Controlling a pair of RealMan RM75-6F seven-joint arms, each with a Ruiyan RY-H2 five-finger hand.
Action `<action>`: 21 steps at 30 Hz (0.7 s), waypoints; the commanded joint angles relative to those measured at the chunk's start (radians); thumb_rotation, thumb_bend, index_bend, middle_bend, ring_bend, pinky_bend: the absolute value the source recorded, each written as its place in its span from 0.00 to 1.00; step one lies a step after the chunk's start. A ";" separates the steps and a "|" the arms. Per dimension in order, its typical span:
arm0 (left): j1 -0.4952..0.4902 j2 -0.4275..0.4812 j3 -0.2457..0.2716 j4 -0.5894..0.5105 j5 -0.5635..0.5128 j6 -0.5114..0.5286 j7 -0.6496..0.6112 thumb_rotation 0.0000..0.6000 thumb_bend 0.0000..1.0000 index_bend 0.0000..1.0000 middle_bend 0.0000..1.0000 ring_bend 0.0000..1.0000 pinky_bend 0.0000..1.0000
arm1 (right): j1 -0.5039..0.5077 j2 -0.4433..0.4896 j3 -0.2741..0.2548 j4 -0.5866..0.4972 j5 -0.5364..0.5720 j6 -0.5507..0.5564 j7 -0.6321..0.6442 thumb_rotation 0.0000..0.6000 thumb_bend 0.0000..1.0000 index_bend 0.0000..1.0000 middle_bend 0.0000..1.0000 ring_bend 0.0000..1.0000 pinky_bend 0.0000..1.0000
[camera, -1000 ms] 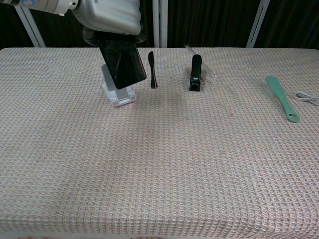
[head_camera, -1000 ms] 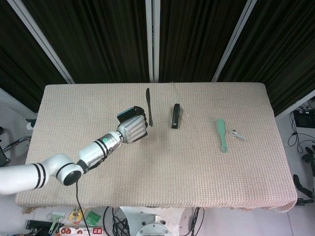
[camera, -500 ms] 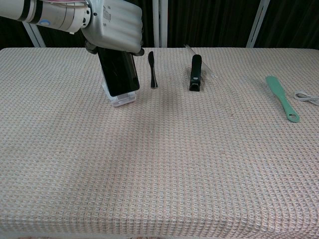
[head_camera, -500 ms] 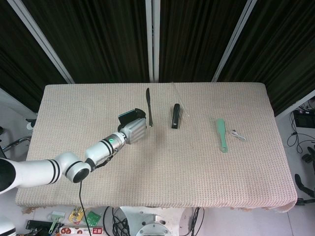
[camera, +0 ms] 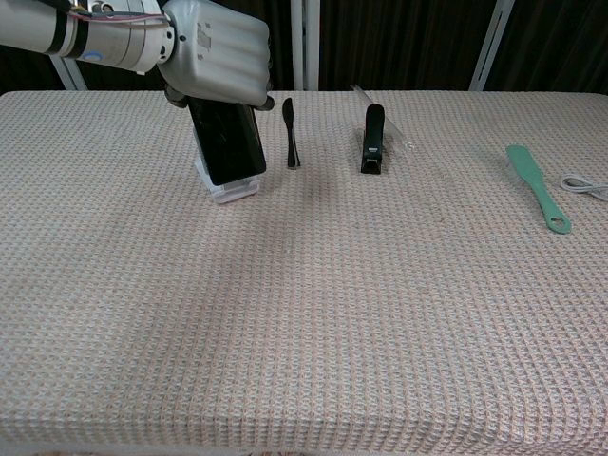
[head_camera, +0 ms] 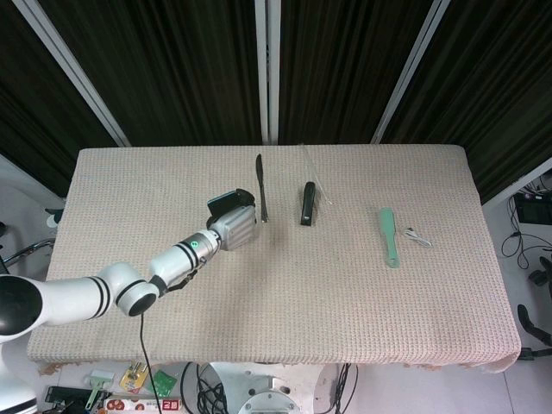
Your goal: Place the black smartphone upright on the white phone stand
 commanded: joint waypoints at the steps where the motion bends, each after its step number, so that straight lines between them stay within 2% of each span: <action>1: -0.003 -0.009 0.006 0.011 -0.007 0.005 -0.007 1.00 0.47 0.55 0.52 0.43 0.39 | 0.001 0.001 -0.001 -0.001 -0.001 -0.002 -0.002 1.00 0.29 0.00 0.00 0.00 0.00; 21: 0.008 -0.043 0.033 0.030 0.012 0.040 -0.054 1.00 0.47 0.55 0.50 0.43 0.39 | -0.002 0.015 0.003 -0.010 0.006 0.000 -0.002 1.00 0.29 0.00 0.00 0.00 0.00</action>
